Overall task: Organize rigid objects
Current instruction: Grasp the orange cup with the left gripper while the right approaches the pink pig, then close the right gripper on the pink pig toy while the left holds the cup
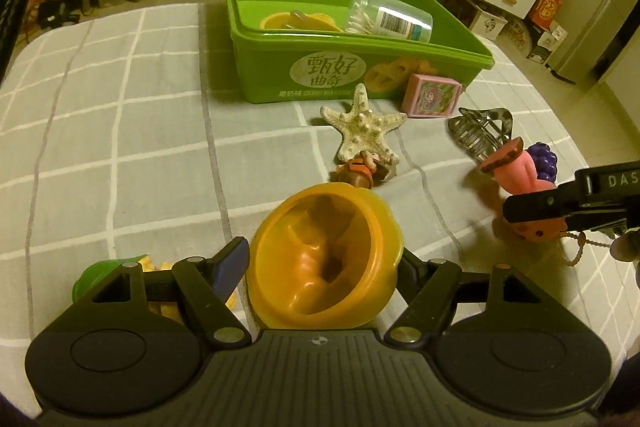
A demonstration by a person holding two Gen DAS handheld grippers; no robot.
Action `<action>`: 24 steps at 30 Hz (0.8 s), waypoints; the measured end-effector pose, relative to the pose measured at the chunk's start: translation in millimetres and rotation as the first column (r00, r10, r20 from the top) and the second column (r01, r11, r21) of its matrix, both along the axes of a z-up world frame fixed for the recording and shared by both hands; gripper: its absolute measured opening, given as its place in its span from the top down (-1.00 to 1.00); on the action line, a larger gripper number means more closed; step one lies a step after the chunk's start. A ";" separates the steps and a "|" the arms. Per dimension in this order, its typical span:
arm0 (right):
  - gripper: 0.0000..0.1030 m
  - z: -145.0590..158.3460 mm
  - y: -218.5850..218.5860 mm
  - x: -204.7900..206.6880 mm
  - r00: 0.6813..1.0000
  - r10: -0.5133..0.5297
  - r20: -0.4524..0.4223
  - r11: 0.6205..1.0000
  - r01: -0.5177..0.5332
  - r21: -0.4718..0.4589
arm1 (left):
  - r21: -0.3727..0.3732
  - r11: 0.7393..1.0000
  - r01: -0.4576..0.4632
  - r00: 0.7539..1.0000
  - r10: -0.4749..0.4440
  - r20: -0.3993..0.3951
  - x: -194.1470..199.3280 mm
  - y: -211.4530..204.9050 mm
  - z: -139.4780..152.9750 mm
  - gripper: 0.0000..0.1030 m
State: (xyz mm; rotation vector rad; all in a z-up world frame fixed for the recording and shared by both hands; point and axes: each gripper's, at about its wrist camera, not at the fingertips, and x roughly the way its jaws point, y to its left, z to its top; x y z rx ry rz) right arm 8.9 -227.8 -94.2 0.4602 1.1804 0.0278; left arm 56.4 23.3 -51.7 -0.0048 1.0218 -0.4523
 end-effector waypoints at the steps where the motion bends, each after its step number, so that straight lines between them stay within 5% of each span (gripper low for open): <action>1: 0.01 0.3 0.6 -0.1 1.000 0.000 0.003 1.000 0.000 -0.010 | -0.001 1.000 -0.002 1.000 0.002 0.002 -0.3 0.6 -0.1 -0.49; 6: 0.34 1.7 -0.5 0.1 1.000 -0.006 0.015 0.999 0.006 -0.046 | -0.009 1.000 -0.006 1.000 0.006 0.020 -1.5 0.9 3.0 -0.41; 24: 0.35 5.1 -5.9 0.6 0.999 -0.036 0.034 0.999 0.036 0.021 | -0.035 0.999 -0.026 0.999 0.027 0.019 -1.2 2.0 8.0 -0.36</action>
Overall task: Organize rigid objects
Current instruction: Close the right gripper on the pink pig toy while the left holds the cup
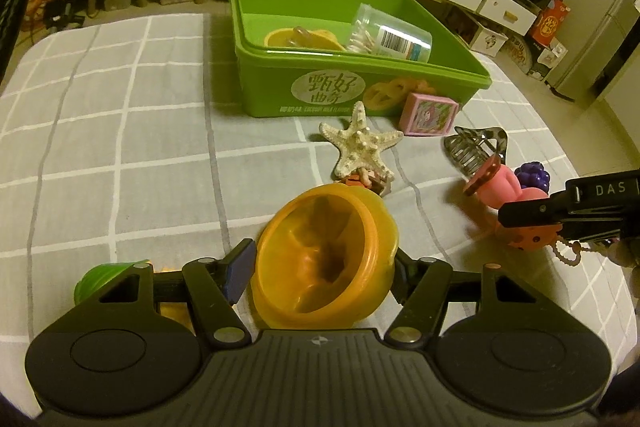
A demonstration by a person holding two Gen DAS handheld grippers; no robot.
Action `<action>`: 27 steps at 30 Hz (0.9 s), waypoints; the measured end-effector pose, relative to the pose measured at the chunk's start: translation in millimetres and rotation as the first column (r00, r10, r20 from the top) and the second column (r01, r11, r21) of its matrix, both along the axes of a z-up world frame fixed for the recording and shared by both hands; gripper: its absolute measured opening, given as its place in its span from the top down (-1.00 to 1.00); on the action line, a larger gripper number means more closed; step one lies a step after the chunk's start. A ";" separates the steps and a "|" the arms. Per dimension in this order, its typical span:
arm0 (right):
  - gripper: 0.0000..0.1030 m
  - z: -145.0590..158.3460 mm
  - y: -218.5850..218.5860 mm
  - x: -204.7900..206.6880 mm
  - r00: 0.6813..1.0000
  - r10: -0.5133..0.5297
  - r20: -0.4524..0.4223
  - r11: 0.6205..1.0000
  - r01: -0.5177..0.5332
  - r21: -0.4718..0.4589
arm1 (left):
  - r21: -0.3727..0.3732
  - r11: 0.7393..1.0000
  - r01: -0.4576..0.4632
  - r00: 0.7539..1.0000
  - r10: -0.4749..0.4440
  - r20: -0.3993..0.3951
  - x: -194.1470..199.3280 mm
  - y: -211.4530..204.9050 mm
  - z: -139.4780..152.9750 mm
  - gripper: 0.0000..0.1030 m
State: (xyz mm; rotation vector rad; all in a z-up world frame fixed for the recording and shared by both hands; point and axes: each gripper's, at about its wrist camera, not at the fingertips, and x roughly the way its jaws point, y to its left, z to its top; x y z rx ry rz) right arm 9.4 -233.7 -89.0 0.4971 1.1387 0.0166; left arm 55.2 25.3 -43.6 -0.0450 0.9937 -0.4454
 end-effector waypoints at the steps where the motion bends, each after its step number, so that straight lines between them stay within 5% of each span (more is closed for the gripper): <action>1: 0.35 0.2 -0.3 -0.1 1.000 -0.001 0.001 1.000 0.001 0.004 | -0.001 1.000 0.000 1.000 0.000 0.000 -0.2 0.2 0.3 -0.36; 27: 0.35 8.6 5.0 2.7 1.000 0.013 0.025 0.999 -0.014 0.042 | -0.019 1.000 -0.009 1.000 0.010 0.013 0.8 -3.7 10.3 -0.36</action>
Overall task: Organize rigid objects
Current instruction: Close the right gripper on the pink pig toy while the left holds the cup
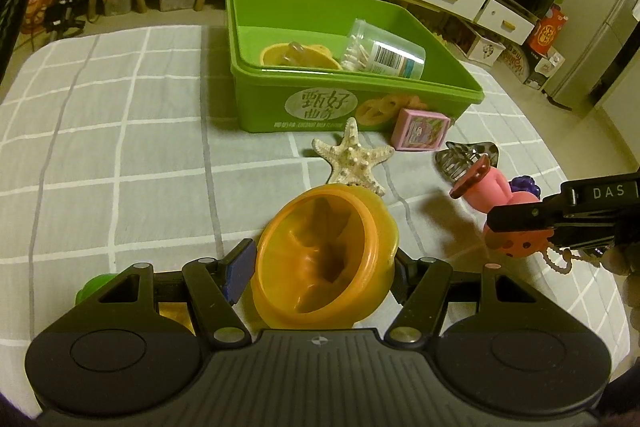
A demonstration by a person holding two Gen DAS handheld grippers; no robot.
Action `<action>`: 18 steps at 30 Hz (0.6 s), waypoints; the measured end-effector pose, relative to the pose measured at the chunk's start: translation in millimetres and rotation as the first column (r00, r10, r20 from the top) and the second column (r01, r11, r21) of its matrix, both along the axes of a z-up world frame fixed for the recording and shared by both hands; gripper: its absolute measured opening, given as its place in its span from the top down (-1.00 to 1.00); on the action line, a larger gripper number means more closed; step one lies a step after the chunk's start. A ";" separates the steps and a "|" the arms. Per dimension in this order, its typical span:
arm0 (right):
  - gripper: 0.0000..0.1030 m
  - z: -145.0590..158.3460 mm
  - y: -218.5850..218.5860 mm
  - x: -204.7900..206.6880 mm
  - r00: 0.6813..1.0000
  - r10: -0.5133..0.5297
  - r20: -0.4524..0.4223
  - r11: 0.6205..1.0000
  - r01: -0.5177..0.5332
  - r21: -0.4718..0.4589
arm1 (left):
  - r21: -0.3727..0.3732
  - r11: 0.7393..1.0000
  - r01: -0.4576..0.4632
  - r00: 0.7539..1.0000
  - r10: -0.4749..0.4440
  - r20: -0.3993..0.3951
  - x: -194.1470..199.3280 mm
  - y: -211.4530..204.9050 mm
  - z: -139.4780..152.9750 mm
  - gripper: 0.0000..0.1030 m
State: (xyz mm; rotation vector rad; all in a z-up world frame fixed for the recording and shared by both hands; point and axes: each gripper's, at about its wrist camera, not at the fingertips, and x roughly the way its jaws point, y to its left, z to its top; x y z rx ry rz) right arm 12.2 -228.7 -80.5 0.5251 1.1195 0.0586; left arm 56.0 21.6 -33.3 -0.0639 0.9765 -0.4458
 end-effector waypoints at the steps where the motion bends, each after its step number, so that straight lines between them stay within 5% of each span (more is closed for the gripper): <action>1: 0.35 0.7 0.6 0.3 1.000 0.001 0.001 1.000 -0.001 -0.001 | 0.001 1.000 0.001 1.000 -0.001 -0.001 0.2 -0.6 0.3 -0.36; 18: 0.35 22.8 -8.1 19.3 0.999 0.000 0.046 1.000 -0.001 0.019 | -0.020 1.000 -0.011 0.999 0.012 0.040 8.3 -5.1 26.1 -0.36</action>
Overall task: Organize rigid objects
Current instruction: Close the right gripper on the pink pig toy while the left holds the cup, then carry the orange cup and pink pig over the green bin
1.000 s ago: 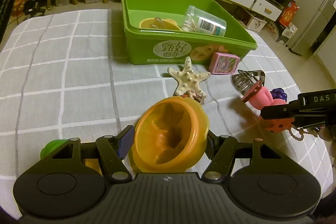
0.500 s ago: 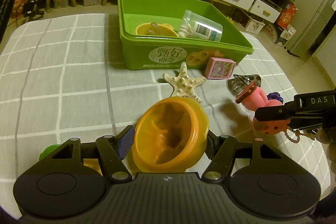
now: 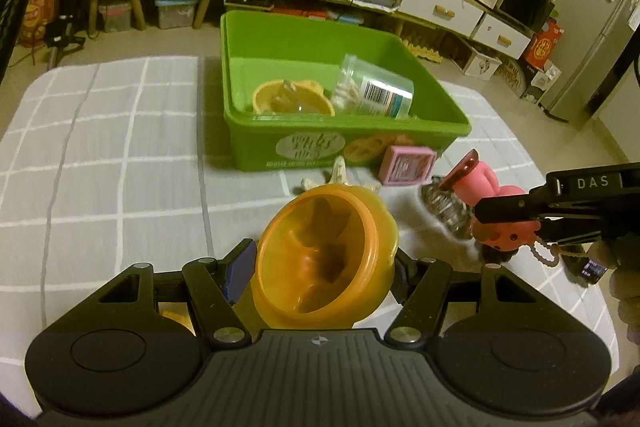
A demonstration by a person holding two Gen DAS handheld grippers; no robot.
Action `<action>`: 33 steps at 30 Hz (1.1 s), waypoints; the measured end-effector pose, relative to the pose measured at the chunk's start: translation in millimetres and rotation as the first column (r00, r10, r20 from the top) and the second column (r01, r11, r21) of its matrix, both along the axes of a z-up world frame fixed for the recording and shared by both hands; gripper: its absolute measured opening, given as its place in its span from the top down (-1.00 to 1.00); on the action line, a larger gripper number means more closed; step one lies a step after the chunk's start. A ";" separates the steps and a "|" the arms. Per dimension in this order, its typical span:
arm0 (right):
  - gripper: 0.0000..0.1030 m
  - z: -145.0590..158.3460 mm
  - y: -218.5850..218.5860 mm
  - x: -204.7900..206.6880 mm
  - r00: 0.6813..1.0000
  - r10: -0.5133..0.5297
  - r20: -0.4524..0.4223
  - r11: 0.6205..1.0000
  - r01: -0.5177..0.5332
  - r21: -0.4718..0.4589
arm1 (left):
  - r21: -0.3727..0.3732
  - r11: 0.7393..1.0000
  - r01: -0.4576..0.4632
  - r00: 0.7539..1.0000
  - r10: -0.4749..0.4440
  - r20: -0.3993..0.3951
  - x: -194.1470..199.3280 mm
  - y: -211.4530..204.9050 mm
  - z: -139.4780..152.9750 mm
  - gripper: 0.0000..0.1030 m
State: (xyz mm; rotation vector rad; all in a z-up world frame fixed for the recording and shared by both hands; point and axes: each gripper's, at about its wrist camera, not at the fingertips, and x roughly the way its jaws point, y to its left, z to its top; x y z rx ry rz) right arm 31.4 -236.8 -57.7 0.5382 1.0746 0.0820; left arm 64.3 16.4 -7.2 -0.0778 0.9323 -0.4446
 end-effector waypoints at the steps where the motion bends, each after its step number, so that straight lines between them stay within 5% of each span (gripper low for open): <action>1: 0.35 1.7 -2.5 1.6 1.000 -0.005 0.004 1.000 0.005 0.003 | -0.001 1.000 -0.001 1.000 0.001 0.003 1.4 -1.0 1.7 -0.36; 21: 0.35 33.8 -38.2 14.8 0.987 -0.138 0.077 0.983 0.127 0.133 | -0.122 0.990 -0.076 0.997 0.078 0.011 57.8 -17.9 24.8 -0.36; 33: 0.35 23.6 -36.3 71.6 0.986 -0.142 0.089 0.989 0.139 0.045 | -0.091 0.986 -0.137 0.990 0.138 0.000 102.1 -39.4 20.1 -0.36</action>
